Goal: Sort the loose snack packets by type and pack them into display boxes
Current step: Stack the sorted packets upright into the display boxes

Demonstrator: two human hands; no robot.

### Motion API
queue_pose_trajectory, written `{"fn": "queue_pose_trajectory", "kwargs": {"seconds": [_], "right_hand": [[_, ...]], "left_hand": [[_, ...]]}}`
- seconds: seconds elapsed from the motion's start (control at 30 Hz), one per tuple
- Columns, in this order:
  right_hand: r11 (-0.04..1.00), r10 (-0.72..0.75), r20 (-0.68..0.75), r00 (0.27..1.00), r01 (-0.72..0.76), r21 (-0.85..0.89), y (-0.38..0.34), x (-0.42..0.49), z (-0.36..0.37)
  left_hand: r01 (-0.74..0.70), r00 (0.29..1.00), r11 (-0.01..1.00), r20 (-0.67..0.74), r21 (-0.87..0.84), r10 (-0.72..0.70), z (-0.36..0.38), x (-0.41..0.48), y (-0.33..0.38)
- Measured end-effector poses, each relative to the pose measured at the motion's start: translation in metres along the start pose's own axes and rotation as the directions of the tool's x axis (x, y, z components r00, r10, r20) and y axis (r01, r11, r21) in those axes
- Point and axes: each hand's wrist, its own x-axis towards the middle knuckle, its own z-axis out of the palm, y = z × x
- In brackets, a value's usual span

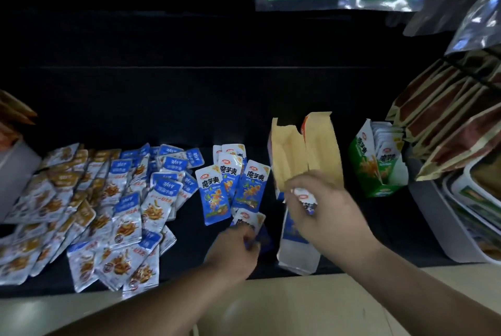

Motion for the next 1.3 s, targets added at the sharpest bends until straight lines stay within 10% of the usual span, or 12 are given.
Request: {"fn": "queue_pose_trajectory", "kwargs": {"seconds": [0.13,0.23,0.43,0.57,0.7,0.97,1.13,1.3], "right_hand": [[0.97,0.223,0.384,0.896,-0.243,0.002,-0.043,-0.008,0.054],[0.889,0.375,0.415,0.829,-0.448,0.091,-0.047,0.001,0.096],[0.948,0.311,0.391,0.866,-0.31,-0.069,-0.014,0.021,0.123],[0.958,0.284,0.366,0.886,-0.277,-0.072,-0.01,0.025,0.109],[0.905,0.395,0.385,0.834,-0.425,-0.009,-0.017,0.052,0.125],[0.749,0.649,0.361,0.67,-0.646,-0.148,0.003,0.101,0.182],[0.837,0.509,0.279,0.814,-0.544,0.061,0.017,0.095,0.196],[0.894,0.421,0.188,0.888,-0.441,0.081,0.026,0.089,0.186]], "left_hand": [[0.037,0.999,0.987,-0.043,0.155,-0.031,-0.02,0.006,-0.03],[0.093,0.992,0.983,-0.104,0.158,-0.077,-0.02,0.017,-0.043],[0.122,0.992,0.985,-0.049,0.122,-0.116,-0.013,0.035,-0.047],[0.142,0.989,0.942,0.079,-0.305,-0.123,-0.035,0.042,-0.063],[0.053,0.959,0.75,-0.176,-0.66,-0.222,-0.063,0.057,-0.061],[0.184,0.911,0.958,-0.327,-0.221,-0.251,-0.059,0.104,-0.066],[0.106,0.923,0.981,-0.383,0.161,-0.036,-0.053,0.103,-0.057],[0.009,0.915,0.989,-0.399,0.151,0.053,-0.051,0.111,-0.045]]}}
